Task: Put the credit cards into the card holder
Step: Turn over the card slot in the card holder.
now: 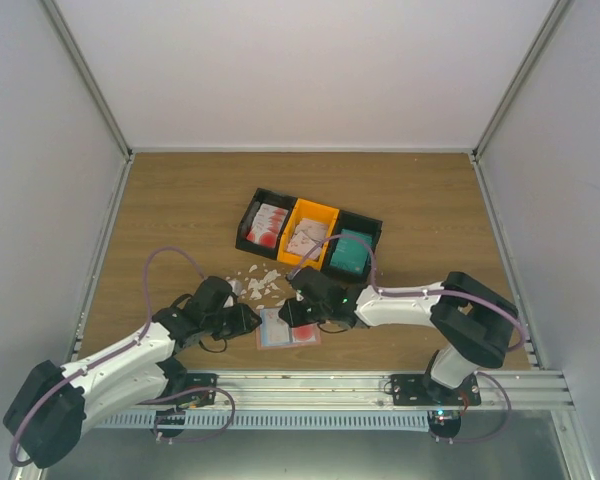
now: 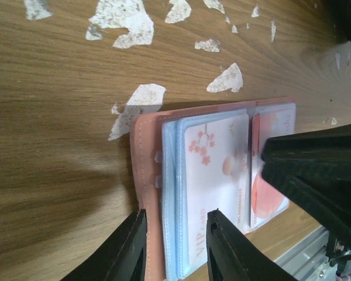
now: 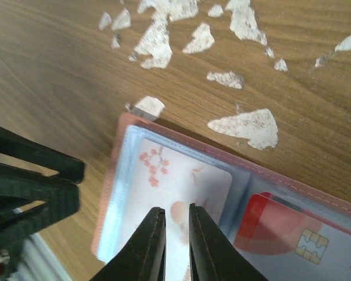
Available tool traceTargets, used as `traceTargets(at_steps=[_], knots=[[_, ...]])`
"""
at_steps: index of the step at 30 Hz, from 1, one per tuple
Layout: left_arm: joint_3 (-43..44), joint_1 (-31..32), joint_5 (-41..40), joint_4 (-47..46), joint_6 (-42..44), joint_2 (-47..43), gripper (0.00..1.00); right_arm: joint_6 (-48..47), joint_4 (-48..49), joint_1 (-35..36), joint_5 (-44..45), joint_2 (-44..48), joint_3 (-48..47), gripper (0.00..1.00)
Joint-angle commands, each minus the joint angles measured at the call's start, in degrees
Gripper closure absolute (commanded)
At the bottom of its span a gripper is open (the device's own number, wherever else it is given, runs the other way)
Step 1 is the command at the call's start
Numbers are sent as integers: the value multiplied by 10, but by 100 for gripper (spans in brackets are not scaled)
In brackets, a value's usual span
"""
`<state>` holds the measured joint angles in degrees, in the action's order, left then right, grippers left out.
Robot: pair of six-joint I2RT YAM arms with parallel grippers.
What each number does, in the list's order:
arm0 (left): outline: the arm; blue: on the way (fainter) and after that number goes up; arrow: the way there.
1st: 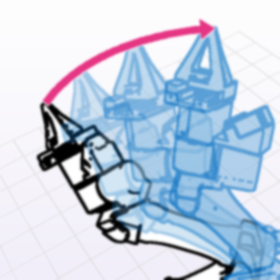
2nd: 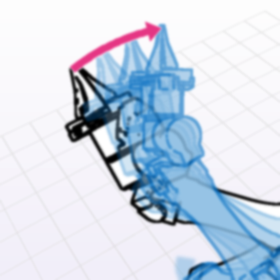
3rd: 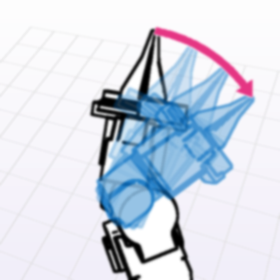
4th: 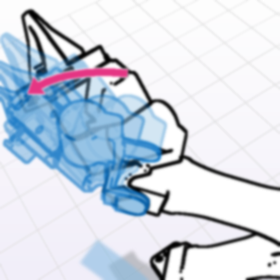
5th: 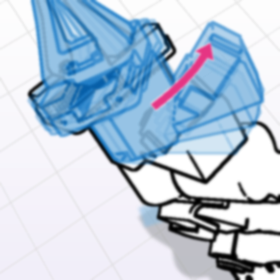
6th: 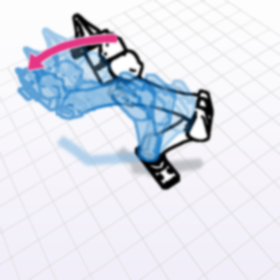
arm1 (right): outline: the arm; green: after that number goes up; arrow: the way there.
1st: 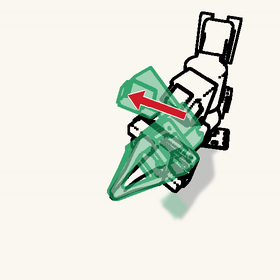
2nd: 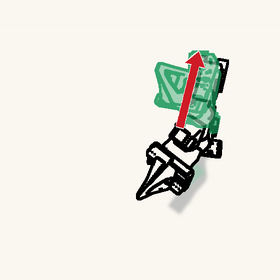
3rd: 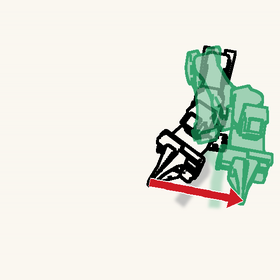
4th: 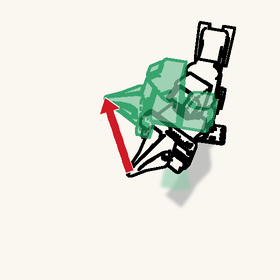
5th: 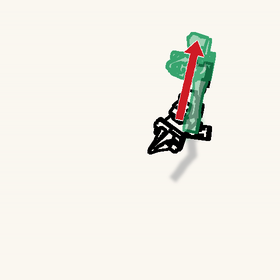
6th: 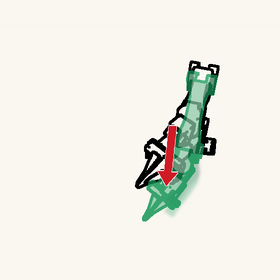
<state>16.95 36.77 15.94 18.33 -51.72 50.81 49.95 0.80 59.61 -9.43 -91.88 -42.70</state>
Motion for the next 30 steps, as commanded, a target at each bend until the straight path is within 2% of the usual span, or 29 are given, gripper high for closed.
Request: traceTargets(at_steps=[1,4,10,23,30], knots=[[1,4,29,-36,-6,-7,71,-43,-71,20,42,-27,-23,88],[-9,4,61,-69,-9,-2,71,-44,-90,32,65,-37,-32,92],[-11,4,91,-99,0,26,66,-44,-109,39,88,-57,-36,95],[-17,4,91,-108,5,60,61,-26,-114,39,110,-51,-20,100],[-18,4,94,-111,3,66,68,-20,-116,39,112,-50,-17,99]])
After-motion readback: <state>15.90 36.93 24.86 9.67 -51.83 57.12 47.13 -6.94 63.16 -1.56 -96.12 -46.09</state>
